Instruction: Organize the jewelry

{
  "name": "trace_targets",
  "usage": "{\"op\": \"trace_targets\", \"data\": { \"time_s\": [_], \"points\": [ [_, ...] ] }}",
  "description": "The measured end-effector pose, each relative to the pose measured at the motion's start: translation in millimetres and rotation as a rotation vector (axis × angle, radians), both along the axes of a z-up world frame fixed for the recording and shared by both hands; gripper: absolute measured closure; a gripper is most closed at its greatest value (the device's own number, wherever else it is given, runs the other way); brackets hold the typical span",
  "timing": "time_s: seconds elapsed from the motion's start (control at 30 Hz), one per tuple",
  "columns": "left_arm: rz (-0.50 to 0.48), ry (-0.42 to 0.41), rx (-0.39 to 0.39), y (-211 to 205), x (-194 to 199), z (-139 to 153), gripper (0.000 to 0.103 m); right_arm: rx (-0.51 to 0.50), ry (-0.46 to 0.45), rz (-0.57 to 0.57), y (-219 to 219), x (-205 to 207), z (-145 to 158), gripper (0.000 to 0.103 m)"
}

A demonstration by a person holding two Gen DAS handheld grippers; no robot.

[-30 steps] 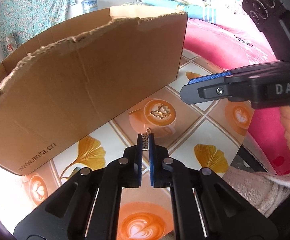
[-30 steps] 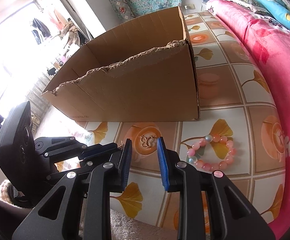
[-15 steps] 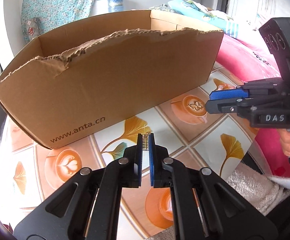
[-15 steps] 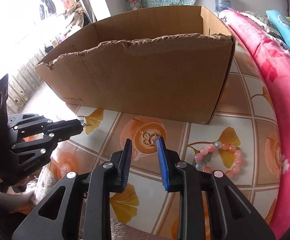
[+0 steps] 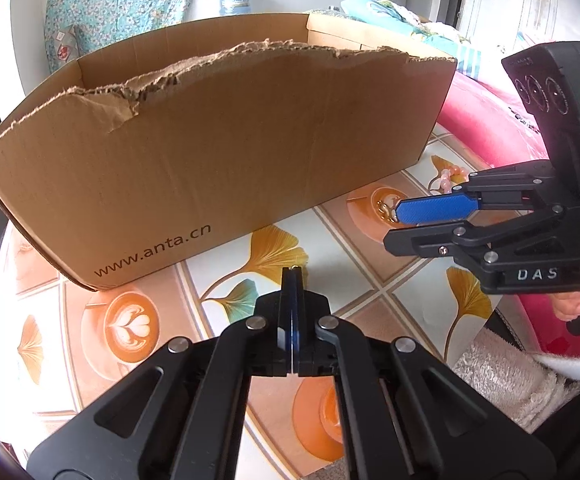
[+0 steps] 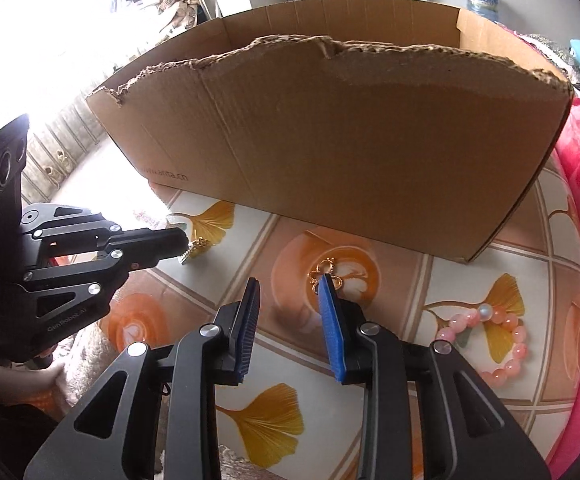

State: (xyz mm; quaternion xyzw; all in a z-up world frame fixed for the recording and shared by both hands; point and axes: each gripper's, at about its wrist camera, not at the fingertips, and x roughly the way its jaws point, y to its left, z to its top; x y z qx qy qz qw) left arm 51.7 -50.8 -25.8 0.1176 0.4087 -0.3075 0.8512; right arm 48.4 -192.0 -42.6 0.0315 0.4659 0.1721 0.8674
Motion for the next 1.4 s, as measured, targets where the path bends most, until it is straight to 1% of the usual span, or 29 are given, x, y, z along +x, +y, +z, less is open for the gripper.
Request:
{"op": "trace_targets", "data": {
  "time_s": [0.1, 0.37, 0.57, 0.63, 0.7, 0.77, 0.97, 1.17, 1.23, 1.27, 1.3, 1.4],
  "points": [
    [-0.003, 0.000, 0.001, 0, 0, -1, 0.103, -0.009, -0.004, -0.001, 1, -3, 1, 0.073],
    [-0.006, -0.002, -0.008, 1, 1, -1, 0.103, -0.077, -0.039, -0.084, -5, -4, 8, 0.073],
    [-0.002, -0.004, -0.009, 2, 0, -1, 0.103, -0.151, -0.063, -0.072, 2, -2, 0, 0.073],
    [-0.002, -0.004, -0.010, 3, 0, 0, 0.103, -0.167, -0.072, -0.061, 6, -1, 0, 0.077],
    [-0.003, -0.007, -0.011, 3, -1, 0, 0.103, -0.152, -0.070, -0.055, 8, -2, -1, 0.091],
    [-0.003, -0.009, -0.013, 4, 0, 1, 0.103, -0.134, -0.067, -0.049, 7, -1, 0, 0.097],
    [-0.002, -0.016, -0.017, 8, -1, 4, 0.103, -0.095, -0.068, -0.062, 2, -3, 4, 0.098],
    [0.003, -0.023, -0.017, 11, -4, 5, 0.103, -0.073, -0.094, -0.055, -3, -12, 13, 0.097],
    [0.005, -0.022, -0.015, 10, -5, 5, 0.103, -0.089, -0.094, -0.045, -4, -11, 12, 0.090],
    [0.005, -0.023, -0.013, 9, -6, 5, 0.103, -0.102, -0.096, -0.042, -4, -11, 12, 0.081],
    [0.006, -0.022, -0.012, 9, -6, 5, 0.103, -0.112, -0.104, -0.038, -3, -10, 12, 0.074],
    [0.010, -0.023, -0.010, 7, -6, 4, 0.103, -0.120, -0.105, -0.030, 0, -2, 8, 0.073]
  ]
}}
